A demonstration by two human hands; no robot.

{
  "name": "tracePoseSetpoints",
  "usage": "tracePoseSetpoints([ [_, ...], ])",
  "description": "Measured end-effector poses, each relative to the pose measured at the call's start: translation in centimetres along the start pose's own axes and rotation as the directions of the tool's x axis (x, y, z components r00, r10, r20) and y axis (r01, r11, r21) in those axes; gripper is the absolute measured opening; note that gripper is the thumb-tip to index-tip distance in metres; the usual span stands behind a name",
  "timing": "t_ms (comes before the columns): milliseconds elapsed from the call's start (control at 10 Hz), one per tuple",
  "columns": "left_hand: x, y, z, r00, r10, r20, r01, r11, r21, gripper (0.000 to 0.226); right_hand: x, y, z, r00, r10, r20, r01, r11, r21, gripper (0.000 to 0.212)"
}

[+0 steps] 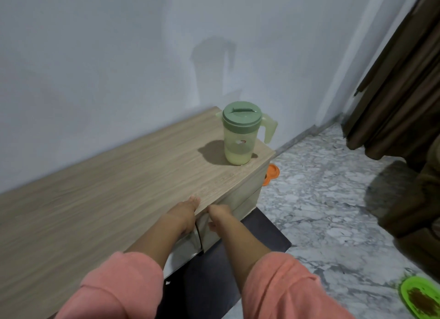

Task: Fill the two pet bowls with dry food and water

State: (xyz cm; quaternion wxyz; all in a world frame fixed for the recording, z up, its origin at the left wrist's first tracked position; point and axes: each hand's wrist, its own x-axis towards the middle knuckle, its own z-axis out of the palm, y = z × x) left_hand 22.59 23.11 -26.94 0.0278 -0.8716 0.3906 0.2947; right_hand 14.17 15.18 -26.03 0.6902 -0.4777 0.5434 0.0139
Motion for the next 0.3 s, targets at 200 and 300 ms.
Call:
tracePoseSetpoints([
  [200, 0.0, 0.8, 0.6, 0.997, -0.054, -0.061, 0.051, 0.998, -0.045, 0.063, 0.2, -2.6, -3.6, 0.964, -0.263, 0.021, 0.253, 0.898, -0.360, 0.034],
  [300, -1.9, 2.6, 2.4, 0.972, -0.141, -0.187, 0.123, 0.987, -0.101, 0.060, 1.3, -2.2, -6.6, 0.936, -0.324, 0.139, 0.351, 0.820, -0.451, 0.039],
])
